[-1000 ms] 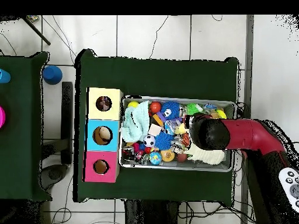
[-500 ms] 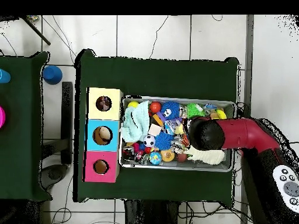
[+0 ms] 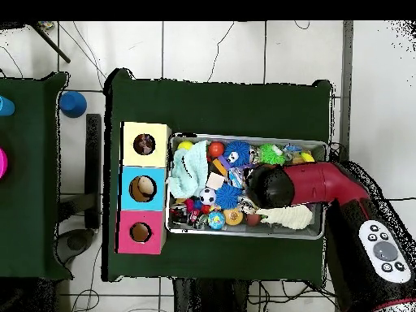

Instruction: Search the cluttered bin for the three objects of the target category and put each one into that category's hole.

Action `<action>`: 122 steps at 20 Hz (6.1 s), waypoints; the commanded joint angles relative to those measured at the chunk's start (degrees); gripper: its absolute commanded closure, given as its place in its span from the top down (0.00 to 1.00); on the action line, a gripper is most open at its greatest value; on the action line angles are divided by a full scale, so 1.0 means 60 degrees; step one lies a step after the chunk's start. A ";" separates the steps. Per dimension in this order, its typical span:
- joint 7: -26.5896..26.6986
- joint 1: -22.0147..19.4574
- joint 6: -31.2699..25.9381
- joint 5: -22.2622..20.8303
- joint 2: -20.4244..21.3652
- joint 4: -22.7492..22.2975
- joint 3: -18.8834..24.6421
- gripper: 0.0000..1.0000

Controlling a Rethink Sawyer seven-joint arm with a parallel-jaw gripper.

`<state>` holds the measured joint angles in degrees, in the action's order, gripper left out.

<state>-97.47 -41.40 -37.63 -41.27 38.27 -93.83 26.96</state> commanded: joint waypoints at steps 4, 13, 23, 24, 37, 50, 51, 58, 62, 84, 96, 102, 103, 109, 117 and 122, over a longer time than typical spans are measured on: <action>0.1861 0.0120 -0.0745 -0.0842 -0.0702 0.0003 -0.0126 1.00; 0.2143 0.0016 -0.0814 -0.1104 -0.0722 0.0008 -0.0260 1.00; 0.2275 -0.0264 -0.0836 -0.1293 -0.0730 -0.0077 -0.0164 1.00; 0.2283 -0.0252 -0.0872 -0.1325 -0.0718 -0.0063 -0.0185 1.00; 0.2572 -0.0181 -0.1215 -0.1842 -0.0687 0.0211 -0.0407 1.00; 0.2697 -0.0412 -0.1221 -0.2058 -0.0191 -0.0375 -0.0442 1.00; 0.2683 -0.0434 -0.1183 -0.2083 -0.0196 -0.0422 -0.0453 1.00; 0.2630 -0.0545 -0.0930 -0.2320 -0.0102 -0.0696 -0.0505 1.00; 0.2514 -0.0566 -0.0698 -0.2421 -0.0187 -0.0762 -0.0446 1.00; 0.0994 -0.1092 0.1518 -0.1904 -0.1183 -0.1315 0.0460 0.00; 0.0619 -0.0883 0.2283 -0.1832 -0.0843 -0.1309 0.0270 0.00; 0.0646 -0.1264 0.1644 -0.0769 0.1110 -0.2990 0.0436 0.00; 0.0622 -0.1315 0.1388 -0.0403 0.1538 -0.3345 0.0469 0.00; 0.0836 -0.1384 0.0503 0.1091 0.2998 -0.4283 0.0822 0.00; 0.0875 -0.1003 -0.0299 0.1944 0.3552 -0.4348 0.0719 0.00; 0.0704 -0.0814 -0.0397 0.1888 0.3198 -0.4150 0.0529 0.00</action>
<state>-97.47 -47.08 -34.30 -32.10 57.29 -116.35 27.21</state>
